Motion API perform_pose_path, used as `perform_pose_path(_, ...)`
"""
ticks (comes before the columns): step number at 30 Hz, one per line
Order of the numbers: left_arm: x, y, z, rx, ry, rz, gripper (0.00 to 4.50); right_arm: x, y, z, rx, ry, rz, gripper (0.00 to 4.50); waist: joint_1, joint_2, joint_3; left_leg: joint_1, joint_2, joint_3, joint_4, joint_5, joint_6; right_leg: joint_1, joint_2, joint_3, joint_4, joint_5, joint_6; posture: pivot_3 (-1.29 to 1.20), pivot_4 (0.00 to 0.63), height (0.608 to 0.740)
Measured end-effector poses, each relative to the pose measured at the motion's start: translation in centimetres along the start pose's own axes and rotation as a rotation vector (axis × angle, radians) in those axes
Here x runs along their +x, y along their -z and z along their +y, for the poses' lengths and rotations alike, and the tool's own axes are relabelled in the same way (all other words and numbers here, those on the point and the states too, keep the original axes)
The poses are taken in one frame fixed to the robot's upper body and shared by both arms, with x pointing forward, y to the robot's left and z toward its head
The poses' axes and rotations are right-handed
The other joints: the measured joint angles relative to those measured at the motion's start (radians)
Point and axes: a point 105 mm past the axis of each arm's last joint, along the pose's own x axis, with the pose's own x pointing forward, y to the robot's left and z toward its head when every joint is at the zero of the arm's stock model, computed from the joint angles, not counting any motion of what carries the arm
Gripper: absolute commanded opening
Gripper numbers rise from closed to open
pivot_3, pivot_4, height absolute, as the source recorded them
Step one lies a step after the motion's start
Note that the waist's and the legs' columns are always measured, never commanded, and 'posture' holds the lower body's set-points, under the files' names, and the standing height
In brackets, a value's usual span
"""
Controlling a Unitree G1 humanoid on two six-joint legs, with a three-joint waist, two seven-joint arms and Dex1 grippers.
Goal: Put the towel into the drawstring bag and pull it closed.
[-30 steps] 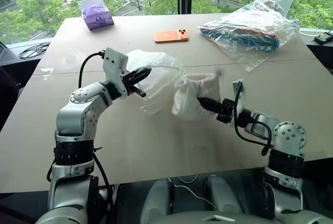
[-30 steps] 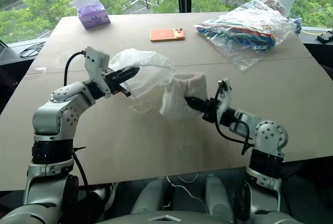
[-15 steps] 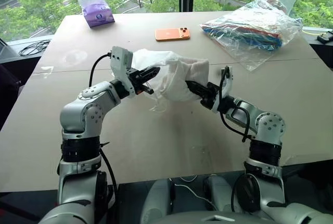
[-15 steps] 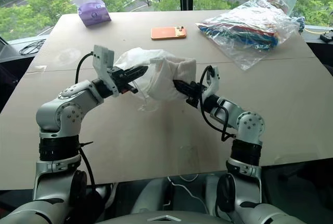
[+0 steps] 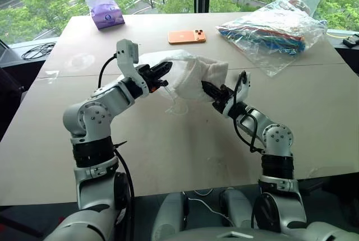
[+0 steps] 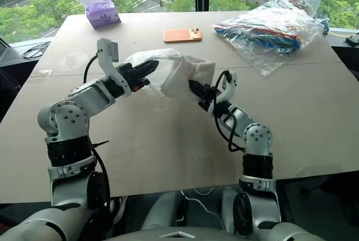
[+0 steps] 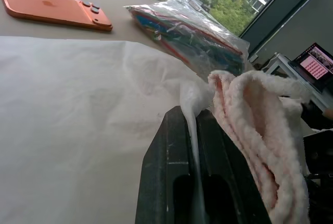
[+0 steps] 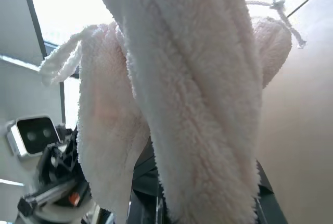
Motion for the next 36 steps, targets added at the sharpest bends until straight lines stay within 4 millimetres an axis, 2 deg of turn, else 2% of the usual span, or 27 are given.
perform_pose_path(4,0.4,0.0,-0.4,-0.055,0.006,-0.014,0.00,0.5,0.1,-0.4,0.013,0.014,-0.025,0.03,-0.001,0.000,0.000,0.000,0.000,0.000,0.000,0.001,-0.001,0.000,0.000,0.000,0.000,0.000,0.000,0.00,0.150,0.740)
perform_pose_path(8,0.9,-0.2,-1.0,-0.089,0.013,-0.026,0.00,1.6,2.9,0.3,-0.045,0.004,0.079,0.03,-0.001,0.000,0.000,0.000,0.000,0.000,0.000,0.003,-0.005,0.000,0.000,0.001,0.000,0.000,0.000,0.00,0.150,0.740)
perform_pose_path(14,1.0,-0.1,-0.8,-0.096,-0.010,-0.028,0.00,2.0,6.5,1.6,-0.101,-0.040,0.241,0.03,0.001,0.000,0.000,0.000,0.000,0.000,0.000,0.003,-0.005,0.000,0.000,0.000,0.000,0.000,0.000,0.00,0.150,0.740)
perform_pose_path(20,1.1,-0.2,-0.9,-0.093,-0.008,-0.035,0.00,2.0,8.2,2.6,-0.174,-0.085,0.342,0.03,0.001,0.000,0.000,0.000,0.000,0.000,0.000,0.003,-0.005,0.000,0.000,0.000,0.000,0.000,0.000,0.00,0.150,0.740)
perform_pose_path(24,0.9,0.9,-1.8,-0.064,0.048,0.017,0.00,2.2,8.4,2.9,-0.224,-0.094,0.369,0.03,0.001,0.000,0.000,0.000,0.000,0.000,0.000,0.003,-0.005,0.000,0.000,0.000,0.000,0.000,0.000,0.00,0.150,0.740)
perform_pose_path(27,0.2,2.4,-3.0,-0.033,0.122,0.085,0.00,2.5,8.4,2.4,-0.235,-0.073,0.379,0.03,-0.001,0.000,0.000,0.000,0.000,0.000,0.000,0.003,-0.005,0.000,0.000,0.001,0.000,0.000,0.000,0.00,0.150,0.740)
perform_pose_path(30,-0.4,3.0,-3.8,-0.027,0.176,0.124,0.00,2.7,8.0,2.0,-0.219,-0.064,0.369,0.03,0.000,0.000,0.000,0.000,0.000,-0.001,0.000,0.003,-0.005,0.000,0.000,0.000,0.000,0.000,0.000,0.00,0.150,0.740)
perform_pose_path(32,-1.1,3.4,-4.1,-0.029,0.213,0.152,0.00,3.0,7.3,1.7,-0.193,-0.054,0.346,0.03,0.000,0.000,0.000,0.000,0.000,-0.001,0.000,0.003,-0.005,0.000,0.000,0.000,0.000,0.000,0.000,0.00,0.150,0.740)
perform_pose_path(36,-2.0,3.9,-4.6,-0.047,0.264,0.186,0.00,3.1,4.6,1.2,-0.096,-0.054,0.230,0.03,0.000,0.000,0.000,0.000,0.000,-0.001,0.000,0.003,-0.005,0.000,0.000,0.000,0.000,0.000,0.000,0.00,0.150,0.740)
